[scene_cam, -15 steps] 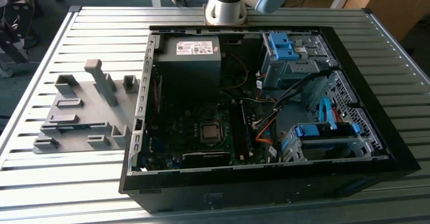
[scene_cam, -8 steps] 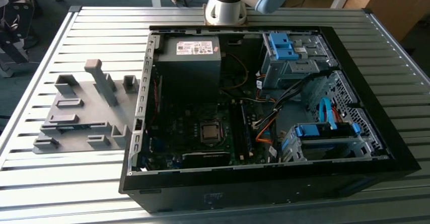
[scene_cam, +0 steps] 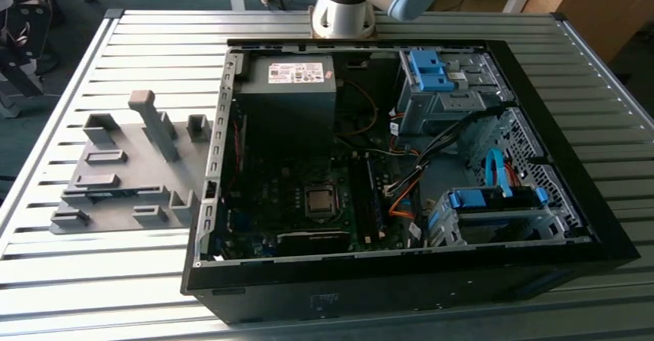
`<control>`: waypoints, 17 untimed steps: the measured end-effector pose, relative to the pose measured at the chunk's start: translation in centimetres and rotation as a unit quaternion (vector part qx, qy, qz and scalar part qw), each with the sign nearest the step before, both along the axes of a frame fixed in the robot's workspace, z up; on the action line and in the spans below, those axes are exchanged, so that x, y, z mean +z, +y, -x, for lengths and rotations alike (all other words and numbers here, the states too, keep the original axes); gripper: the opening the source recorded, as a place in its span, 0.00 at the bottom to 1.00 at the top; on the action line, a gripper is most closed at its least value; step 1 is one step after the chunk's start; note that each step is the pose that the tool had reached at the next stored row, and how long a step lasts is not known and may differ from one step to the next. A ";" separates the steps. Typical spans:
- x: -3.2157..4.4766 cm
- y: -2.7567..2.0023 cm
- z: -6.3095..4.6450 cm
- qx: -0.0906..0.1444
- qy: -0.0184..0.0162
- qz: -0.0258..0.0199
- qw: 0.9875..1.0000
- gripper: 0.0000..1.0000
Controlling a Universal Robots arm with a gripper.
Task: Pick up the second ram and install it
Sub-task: 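Pick up the second ram and move it above second insertion slot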
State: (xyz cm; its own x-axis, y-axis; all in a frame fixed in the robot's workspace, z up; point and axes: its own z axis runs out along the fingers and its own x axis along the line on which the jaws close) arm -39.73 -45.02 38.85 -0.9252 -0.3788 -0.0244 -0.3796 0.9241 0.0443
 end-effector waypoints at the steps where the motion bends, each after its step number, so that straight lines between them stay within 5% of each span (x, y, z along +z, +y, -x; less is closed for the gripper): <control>1: 0.00 0.00 0.0 0.000 0.000 0.000 1.000 0.11; 9: -0.01 -0.04 0.0 0.029 0.000 0.000 1.000 0.11; 17: -0.08 -0.11 0.1 0.078 0.000 0.000 0.997 0.11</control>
State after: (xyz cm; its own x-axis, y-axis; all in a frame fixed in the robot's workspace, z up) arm -39.79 -45.13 38.77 -0.8550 -0.5181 -0.0245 -0.5186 0.8538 0.0443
